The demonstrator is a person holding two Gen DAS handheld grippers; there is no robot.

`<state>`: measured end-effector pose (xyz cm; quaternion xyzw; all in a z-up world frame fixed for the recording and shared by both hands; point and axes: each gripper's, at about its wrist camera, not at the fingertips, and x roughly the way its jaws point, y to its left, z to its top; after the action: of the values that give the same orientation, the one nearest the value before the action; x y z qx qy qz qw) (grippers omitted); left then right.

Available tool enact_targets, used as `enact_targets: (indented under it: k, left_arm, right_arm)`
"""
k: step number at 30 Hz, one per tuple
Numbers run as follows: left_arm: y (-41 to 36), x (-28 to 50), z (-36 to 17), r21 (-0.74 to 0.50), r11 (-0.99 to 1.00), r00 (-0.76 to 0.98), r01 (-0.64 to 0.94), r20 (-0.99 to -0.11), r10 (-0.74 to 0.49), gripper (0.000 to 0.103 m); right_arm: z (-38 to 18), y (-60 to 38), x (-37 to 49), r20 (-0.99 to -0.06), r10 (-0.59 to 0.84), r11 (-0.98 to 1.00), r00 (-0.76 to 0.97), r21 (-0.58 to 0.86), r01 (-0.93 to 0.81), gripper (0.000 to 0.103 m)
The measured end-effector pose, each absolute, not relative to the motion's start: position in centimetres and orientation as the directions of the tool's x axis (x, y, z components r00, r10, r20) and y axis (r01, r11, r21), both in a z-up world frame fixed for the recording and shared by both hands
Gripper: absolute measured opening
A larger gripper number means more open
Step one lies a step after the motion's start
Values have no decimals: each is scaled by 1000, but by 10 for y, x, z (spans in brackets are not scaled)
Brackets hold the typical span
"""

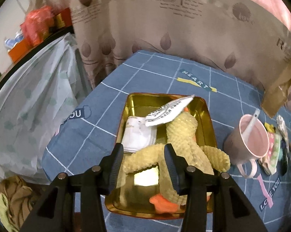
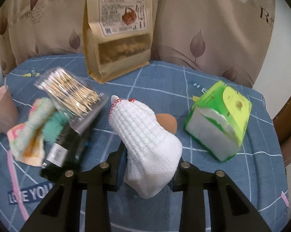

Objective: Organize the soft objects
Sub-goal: 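Lower the white packet into the gold tray and open the left tool, then carry the white sock over the gold tray and open the right tool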

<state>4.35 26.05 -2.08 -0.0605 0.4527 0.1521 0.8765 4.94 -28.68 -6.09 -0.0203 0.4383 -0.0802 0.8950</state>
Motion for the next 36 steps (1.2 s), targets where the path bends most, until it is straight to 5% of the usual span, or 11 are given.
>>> enact_targets:
  k: [9, 19, 36]
  left_arm:
    - [281, 27, -27, 29, 925, 559, -379, -789, 253, 45]
    - [310, 0, -25, -17, 903, 579, -430, -773, 261, 45]
    - [348, -15, -26, -86, 860, 594, -503, -757, 271, 47]
  right_arm:
    - [-12, -240, 58, -755, -60, 998, 654, -22, 65, 31]
    - [23, -116, 86, -735, 183, 979, 653, 72, -193, 31]
    - [-3, 106, 127, -785, 414, 842, 460, 139, -522, 31]
